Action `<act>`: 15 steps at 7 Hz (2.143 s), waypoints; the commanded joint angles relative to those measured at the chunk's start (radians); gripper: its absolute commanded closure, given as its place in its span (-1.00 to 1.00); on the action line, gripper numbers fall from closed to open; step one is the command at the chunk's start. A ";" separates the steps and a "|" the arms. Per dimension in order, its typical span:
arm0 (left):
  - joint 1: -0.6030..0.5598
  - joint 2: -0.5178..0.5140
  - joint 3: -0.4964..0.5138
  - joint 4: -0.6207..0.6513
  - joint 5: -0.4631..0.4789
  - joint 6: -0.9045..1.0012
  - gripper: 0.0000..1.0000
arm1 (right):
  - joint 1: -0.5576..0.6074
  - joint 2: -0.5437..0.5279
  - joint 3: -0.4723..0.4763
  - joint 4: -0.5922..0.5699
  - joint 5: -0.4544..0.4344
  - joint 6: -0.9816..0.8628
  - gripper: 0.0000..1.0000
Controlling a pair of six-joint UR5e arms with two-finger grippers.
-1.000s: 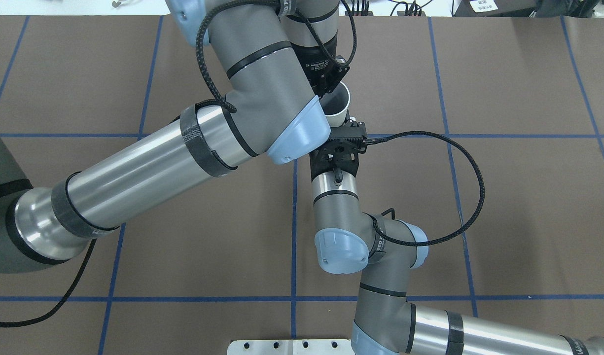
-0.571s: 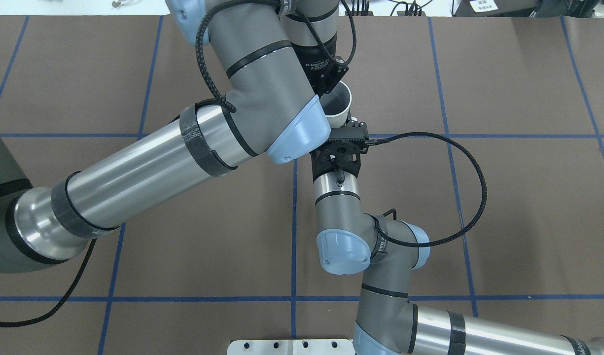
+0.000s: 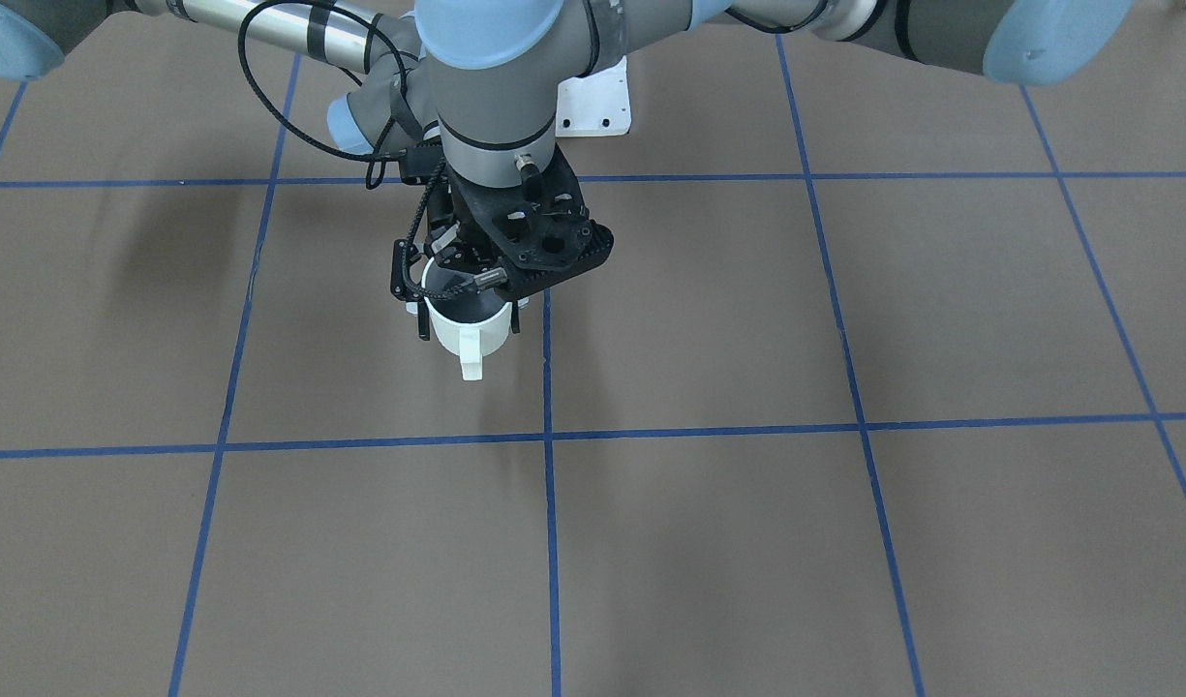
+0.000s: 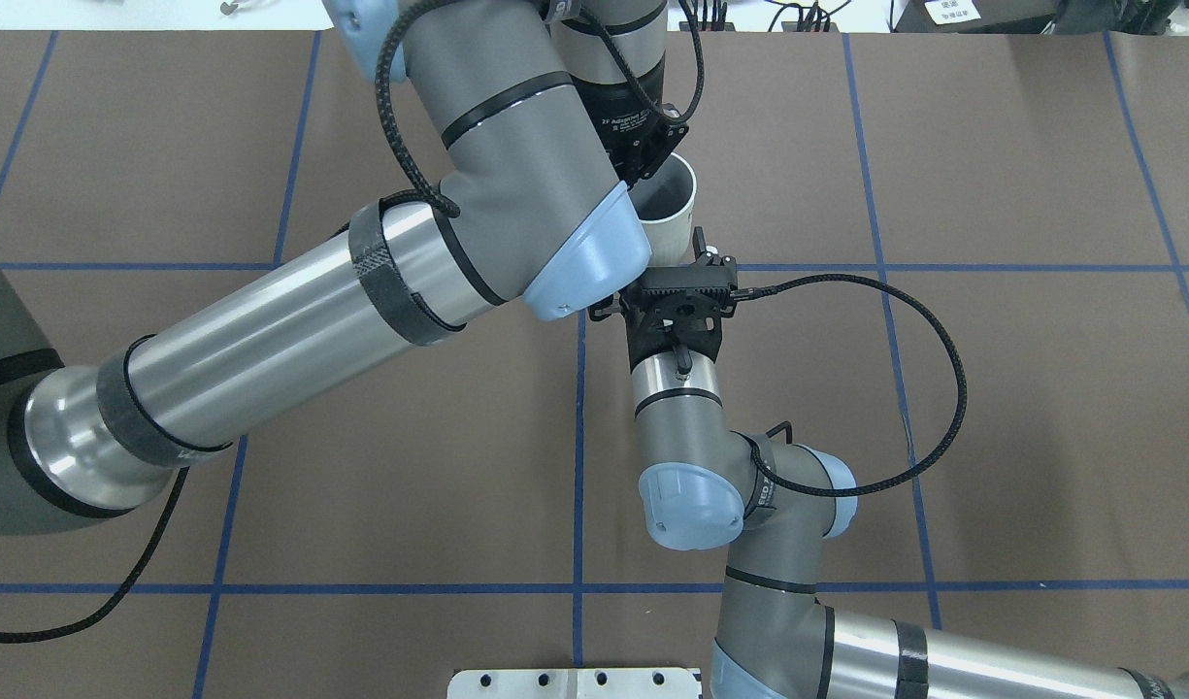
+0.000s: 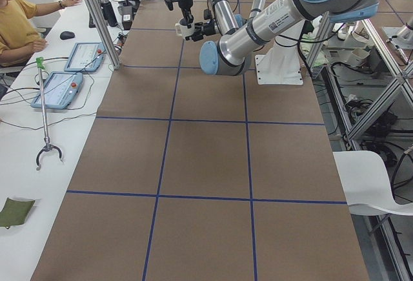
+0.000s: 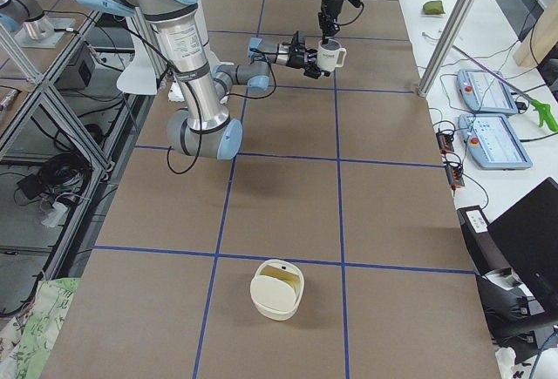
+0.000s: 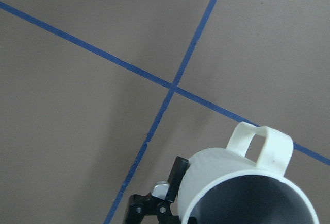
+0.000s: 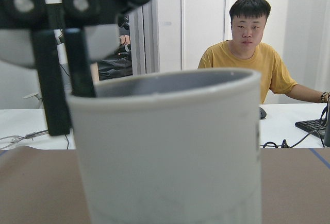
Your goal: Left arm hands cup to right arm to dump lemon
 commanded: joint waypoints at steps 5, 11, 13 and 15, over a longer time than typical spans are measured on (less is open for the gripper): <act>-0.100 0.247 -0.261 -0.001 -0.003 0.186 1.00 | 0.071 -0.031 -0.008 0.038 0.134 -0.135 -1.00; -0.271 0.953 -0.477 -0.351 -0.006 0.763 1.00 | 0.434 -0.318 0.179 0.209 0.775 -0.338 -1.00; -0.310 1.066 -0.463 -0.404 -0.009 0.908 1.00 | 0.639 -0.341 0.194 0.136 1.088 -0.374 -1.00; -0.331 1.165 -0.343 -0.658 -0.057 0.962 1.00 | 0.906 -0.371 0.219 -0.048 1.507 -0.634 -1.00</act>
